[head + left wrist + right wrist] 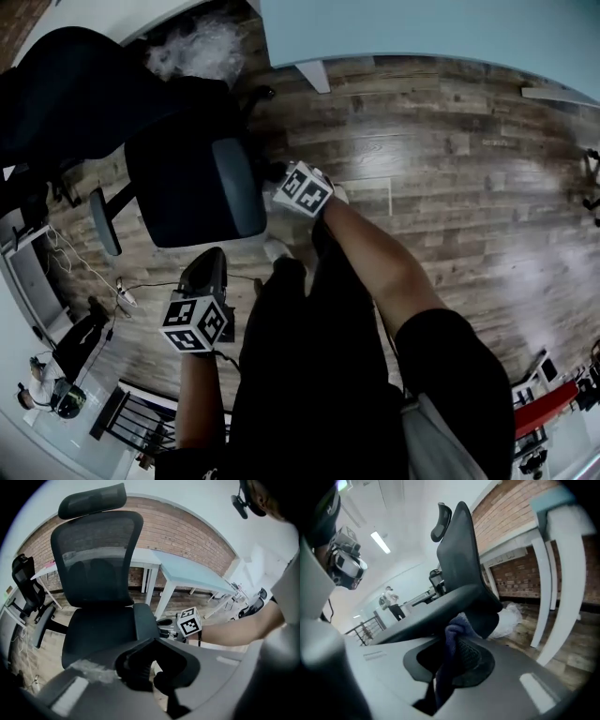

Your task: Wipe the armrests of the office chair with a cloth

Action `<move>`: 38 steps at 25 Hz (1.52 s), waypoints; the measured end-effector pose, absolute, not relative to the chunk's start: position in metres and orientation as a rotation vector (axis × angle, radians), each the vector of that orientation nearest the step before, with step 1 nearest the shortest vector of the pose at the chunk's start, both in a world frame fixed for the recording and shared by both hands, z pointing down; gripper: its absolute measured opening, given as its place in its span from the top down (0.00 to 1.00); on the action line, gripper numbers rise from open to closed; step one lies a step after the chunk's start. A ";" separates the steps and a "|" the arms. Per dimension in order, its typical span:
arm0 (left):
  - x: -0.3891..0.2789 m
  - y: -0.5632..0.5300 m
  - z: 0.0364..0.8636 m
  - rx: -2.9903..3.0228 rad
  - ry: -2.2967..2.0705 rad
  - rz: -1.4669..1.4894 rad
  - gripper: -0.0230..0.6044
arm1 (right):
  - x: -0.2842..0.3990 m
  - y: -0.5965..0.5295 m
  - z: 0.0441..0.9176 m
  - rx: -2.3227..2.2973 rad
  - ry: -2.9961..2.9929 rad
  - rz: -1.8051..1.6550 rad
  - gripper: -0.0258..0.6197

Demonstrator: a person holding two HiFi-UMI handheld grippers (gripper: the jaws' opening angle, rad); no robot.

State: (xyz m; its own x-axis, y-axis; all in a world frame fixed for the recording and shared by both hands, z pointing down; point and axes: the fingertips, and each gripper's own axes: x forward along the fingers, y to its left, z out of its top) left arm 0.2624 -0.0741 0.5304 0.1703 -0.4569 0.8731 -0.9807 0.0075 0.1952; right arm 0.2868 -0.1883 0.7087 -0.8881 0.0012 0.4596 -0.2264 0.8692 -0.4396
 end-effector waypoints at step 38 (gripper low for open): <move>0.056 0.070 0.404 1.972 -1.761 0.243 0.96 | 0.308 0.054 0.350 1.031 -2.767 0.086 0.89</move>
